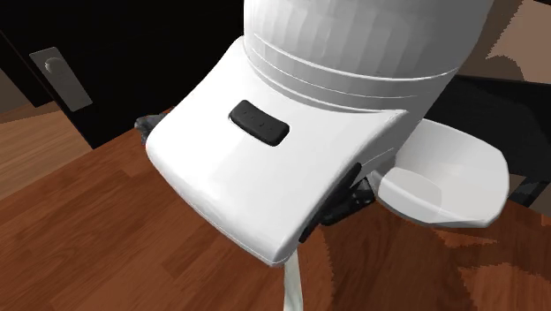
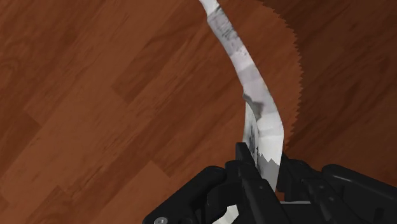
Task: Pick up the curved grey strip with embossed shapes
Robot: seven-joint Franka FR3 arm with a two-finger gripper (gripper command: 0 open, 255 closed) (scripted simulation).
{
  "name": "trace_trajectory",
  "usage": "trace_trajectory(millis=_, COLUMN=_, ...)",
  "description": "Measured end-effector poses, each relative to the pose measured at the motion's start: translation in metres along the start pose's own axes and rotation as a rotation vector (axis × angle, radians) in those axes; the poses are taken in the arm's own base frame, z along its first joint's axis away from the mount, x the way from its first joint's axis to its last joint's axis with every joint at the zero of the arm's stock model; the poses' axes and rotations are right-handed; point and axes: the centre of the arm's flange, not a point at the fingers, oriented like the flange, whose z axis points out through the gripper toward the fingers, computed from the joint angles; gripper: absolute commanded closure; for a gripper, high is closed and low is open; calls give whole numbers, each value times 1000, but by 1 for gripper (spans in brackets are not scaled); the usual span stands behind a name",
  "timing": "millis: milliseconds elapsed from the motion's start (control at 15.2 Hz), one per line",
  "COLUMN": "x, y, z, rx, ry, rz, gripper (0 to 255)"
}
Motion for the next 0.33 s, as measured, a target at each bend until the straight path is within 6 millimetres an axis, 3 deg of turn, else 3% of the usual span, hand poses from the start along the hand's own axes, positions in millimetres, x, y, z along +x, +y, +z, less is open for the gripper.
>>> trace_trajectory(millis=330, x=0, y=1, z=-22, rx=0, ry=0, rz=0, gripper=255)
